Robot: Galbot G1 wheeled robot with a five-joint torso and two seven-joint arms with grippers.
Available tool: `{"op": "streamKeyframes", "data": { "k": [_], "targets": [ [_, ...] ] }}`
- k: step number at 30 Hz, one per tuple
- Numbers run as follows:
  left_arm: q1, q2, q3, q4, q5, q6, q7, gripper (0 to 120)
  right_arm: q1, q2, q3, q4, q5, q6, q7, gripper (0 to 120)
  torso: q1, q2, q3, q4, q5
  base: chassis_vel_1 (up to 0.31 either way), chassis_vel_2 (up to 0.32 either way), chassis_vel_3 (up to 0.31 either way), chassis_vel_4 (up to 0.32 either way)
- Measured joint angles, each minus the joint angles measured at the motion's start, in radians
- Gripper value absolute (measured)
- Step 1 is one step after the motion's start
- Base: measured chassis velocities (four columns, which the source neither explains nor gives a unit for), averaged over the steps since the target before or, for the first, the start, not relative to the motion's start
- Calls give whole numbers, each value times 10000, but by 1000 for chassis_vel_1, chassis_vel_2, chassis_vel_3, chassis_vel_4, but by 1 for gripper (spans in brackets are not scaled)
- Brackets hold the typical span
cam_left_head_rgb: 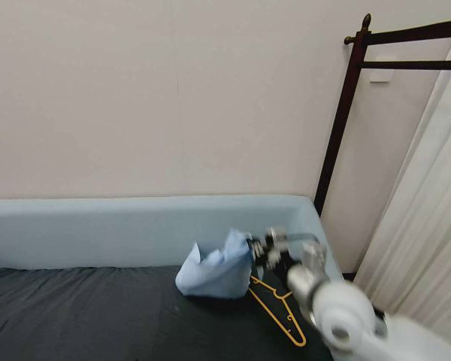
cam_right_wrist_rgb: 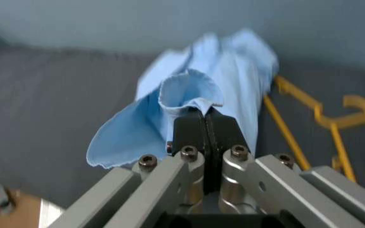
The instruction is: Pick up the clothes from the sofa and hang them on the clothes hanger.
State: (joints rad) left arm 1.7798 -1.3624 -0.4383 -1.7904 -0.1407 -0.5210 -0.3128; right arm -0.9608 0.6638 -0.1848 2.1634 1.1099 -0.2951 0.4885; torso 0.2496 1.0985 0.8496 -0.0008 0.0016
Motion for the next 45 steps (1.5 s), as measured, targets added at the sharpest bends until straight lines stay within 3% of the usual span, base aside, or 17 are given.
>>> {"op": "streamKeyframes", "data": {
  "k": [3,4,6,8,9,12,19,24,33,37,43,45],
  "targets": [
    [-118,1,54,19,13,128,9,100,-2178,-181,621,174,-540,-412,-193,0,-1,1,-1,8,-3,0,0,0,0],
    [-118,1,54,19,13,128,9,100,-2178,-181,621,174,-540,-412,-193,0,-1,1,-1,8,-3,0,0,0,0],
    [-159,1,102,84,17,178,18,100,-4023,-473,1293,457,-1163,-1319,-496,0,-1,1,0,2,-3,0,0,0,0],
    [-189,-10,123,177,19,180,22,100,-4603,-546,1872,470,-1627,-1870,-624,0,-1,2,0,1,-6,0,0,0,0],
    [-189,-10,123,177,19,180,22,100,-4603,-546,1872,470,-1627,-1870,-624,0,-1,2,0,1,-6,0,0,0,0],
    [-237,-53,192,330,19,181,22,100,-4399,-198,2885,216,-1217,-3139,23,0,-1,2,1,6,-5,0,0,0,0],
    [-261,-98,244,373,79,180,23,100,-3581,346,2595,-622,-1228,-3614,-490,0,1,0,3,7,-4,0,0,0,0],
    [-170,-64,165,302,84,180,21,100,-3646,521,2549,-598,-1774,-3405,-936,17,1,0,2,6,-4,0,0,0,0],
    [-160,-36,117,290,85,166,15,100,-4690,-92,4150,1153,-1812,-3207,-1417,49,1,0,2,3,-8,0,0,0,0],
    [-171,-135,173,314,233,131,13,100,-3430,113,3754,655,-1171,-2816,-1386,67,0,0,2,1,-9,0,0,0,0],
    [-125,-218,189,307,313,94,17,100,-1618,566,2698,-517,-961,-2507,-1437,79,1,-1,3,4,-5,0,0,0,0],
    [-22,-268,154,268,345,-10,11,100,738,1403,1087,-2331,-951,-2119,-1783,95,3,-2,4,5,-6,0,0,0,0]
  ]
}}
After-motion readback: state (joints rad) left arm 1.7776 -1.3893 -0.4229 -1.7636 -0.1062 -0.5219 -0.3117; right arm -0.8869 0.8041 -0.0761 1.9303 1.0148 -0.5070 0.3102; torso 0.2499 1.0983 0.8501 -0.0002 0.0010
